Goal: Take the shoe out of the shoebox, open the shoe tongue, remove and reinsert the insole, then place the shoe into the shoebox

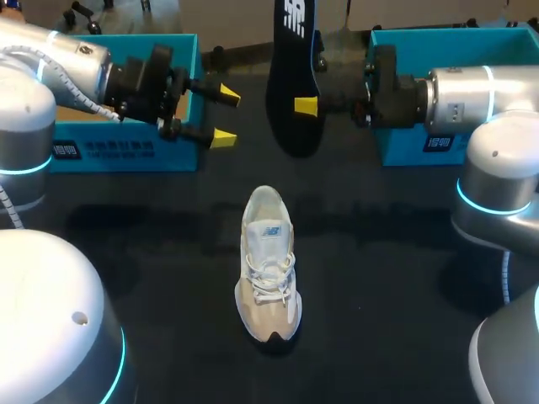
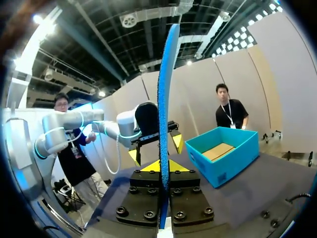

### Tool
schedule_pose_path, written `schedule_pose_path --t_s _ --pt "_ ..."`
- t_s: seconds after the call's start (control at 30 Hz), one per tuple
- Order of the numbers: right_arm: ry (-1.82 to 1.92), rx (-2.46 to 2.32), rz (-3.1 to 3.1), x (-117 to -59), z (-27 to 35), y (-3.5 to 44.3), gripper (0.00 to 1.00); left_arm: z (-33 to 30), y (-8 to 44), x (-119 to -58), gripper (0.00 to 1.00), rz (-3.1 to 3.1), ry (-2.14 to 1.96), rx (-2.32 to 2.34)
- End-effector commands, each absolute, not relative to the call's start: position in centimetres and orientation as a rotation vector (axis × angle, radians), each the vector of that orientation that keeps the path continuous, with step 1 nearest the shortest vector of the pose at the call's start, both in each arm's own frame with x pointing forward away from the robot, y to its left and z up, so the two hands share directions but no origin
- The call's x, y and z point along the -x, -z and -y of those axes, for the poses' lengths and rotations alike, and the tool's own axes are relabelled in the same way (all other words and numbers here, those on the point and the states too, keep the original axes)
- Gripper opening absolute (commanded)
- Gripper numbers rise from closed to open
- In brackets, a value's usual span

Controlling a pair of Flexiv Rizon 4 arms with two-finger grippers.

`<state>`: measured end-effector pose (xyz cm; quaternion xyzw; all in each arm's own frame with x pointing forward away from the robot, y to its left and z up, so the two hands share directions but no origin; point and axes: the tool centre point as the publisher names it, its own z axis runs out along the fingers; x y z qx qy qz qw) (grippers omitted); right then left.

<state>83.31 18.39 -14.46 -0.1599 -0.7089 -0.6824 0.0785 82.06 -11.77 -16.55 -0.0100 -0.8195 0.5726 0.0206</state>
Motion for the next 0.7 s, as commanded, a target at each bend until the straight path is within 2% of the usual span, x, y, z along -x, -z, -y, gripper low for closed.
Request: schedule_pose_path --t_s 0.03,0.3,0.7 --pt "2.041 0.483 2.125 -83.3 -18.6 14.4 0.00 11.3 16.7 -82.3 1.00 2.542 -1.766 0.021" --pt "2.041 0.483 2.125 -83.3 -18.6 14.4 0.00 10.6 18.2 -82.0 1.00 2.579 -1.715 -0.077" --pt "2.026 0.491 2.115 -83.1 -19.6 16.9 0.00 9.0 20.1 -80.9 1.00 2.671 -1.505 -0.119"
